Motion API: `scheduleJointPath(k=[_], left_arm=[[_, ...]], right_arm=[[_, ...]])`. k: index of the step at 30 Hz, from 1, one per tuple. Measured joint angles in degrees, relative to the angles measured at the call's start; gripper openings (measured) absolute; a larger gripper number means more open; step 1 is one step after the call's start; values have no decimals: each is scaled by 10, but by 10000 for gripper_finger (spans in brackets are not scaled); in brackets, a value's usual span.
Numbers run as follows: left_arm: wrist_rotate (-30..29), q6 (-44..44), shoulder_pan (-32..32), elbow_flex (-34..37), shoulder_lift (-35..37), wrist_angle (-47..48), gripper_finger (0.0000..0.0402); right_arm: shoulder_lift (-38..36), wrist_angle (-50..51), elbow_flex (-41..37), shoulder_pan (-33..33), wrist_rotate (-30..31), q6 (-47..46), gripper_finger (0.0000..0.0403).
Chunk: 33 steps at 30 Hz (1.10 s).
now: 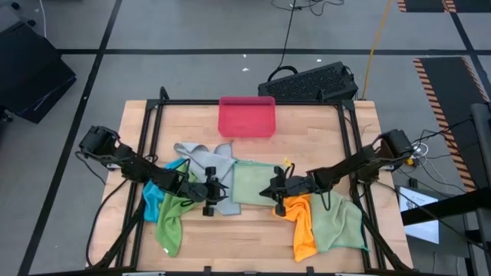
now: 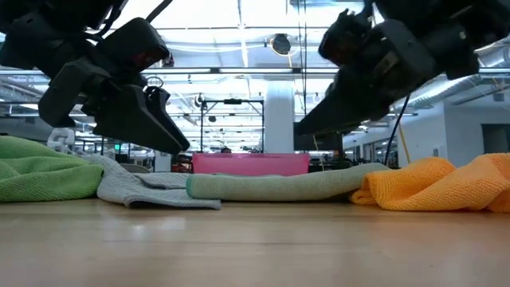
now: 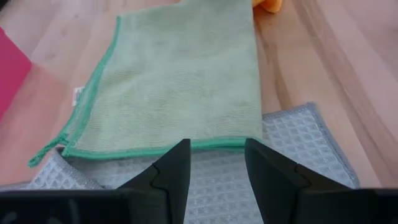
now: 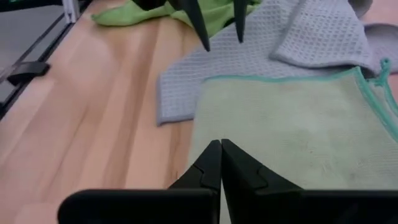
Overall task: Fold microfiber towels
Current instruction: Fold the top light green towel
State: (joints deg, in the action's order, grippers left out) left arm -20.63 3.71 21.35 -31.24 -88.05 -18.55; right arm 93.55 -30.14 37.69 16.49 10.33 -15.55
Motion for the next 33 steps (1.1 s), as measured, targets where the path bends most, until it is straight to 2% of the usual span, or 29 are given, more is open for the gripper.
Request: scheduleJointPath(k=[4,8,12,16,23,28,33], left_arm=[[-3,1,1,0,0,-3,162],[-19,9,1,-3,0,-16,195],[-21,9,4,-39,0,10,234],[-23,-6,12,-77,0,50,259],[-29,-33,13,-92,-2,49,266],[-20,-35,22,-95,-43,45,267],[-18,-37,24,-128,-102,55,267]], right_arm=[[-12,2,-20,0,4,9,2],[-12,-21,-45,-8,1,13,2],[-12,-84,-76,-8,8,1,2],[-12,-107,-92,-8,50,-8,2],[-12,-98,-92,-6,47,-12,2],[-12,-94,-92,-6,44,3,2],[-12,-84,-92,-6,29,13,2]])
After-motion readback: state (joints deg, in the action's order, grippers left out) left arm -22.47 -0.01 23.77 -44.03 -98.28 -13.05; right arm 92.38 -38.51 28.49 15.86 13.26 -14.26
